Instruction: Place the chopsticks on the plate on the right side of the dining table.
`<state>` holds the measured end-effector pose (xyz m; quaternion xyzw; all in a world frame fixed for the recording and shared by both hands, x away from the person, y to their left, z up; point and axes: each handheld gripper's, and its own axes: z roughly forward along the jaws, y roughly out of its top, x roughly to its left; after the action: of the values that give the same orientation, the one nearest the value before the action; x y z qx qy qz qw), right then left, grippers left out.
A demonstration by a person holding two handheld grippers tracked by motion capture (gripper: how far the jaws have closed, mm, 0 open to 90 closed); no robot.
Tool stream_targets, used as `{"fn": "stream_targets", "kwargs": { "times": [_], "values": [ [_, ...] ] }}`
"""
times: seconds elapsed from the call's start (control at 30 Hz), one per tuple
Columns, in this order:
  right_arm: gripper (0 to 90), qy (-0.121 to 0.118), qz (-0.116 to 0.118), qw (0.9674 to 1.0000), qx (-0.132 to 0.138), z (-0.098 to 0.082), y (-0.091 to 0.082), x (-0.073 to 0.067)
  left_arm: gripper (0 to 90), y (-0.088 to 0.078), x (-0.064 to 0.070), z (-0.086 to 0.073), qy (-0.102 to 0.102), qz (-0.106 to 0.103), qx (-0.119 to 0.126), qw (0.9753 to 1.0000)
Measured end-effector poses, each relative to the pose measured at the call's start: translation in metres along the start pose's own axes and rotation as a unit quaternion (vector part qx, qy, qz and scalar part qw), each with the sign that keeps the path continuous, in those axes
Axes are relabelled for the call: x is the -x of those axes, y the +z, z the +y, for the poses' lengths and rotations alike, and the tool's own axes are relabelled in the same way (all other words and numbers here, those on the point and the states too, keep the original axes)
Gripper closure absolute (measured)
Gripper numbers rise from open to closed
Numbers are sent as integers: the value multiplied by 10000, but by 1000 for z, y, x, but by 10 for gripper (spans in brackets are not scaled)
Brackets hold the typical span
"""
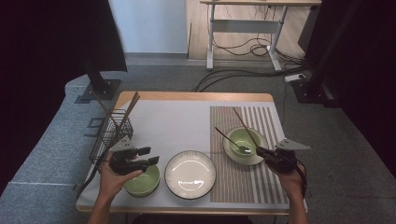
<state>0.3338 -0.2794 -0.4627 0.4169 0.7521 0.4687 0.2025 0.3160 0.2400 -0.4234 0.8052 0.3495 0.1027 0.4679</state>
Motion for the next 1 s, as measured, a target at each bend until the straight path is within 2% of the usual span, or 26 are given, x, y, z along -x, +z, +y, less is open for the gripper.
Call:
{"fn": "stream_targets", "kwargs": {
  "times": [0.5, 0.77, 1.0],
  "values": [
    [844, 204, -190, 9996, -16, -6, 0, 8, 416, -4, -1, 0, 6, 31, 94, 10000],
    [843, 264, -342, 9990, -117, -11, 2, 13, 413, -3, -1, 0, 6, 17, 46, 10000],
    [843, 349, -421, 9985, -89, -13, -2, 18, 413, -4, -1, 0, 9, 21, 64, 10000]
  ]
}}
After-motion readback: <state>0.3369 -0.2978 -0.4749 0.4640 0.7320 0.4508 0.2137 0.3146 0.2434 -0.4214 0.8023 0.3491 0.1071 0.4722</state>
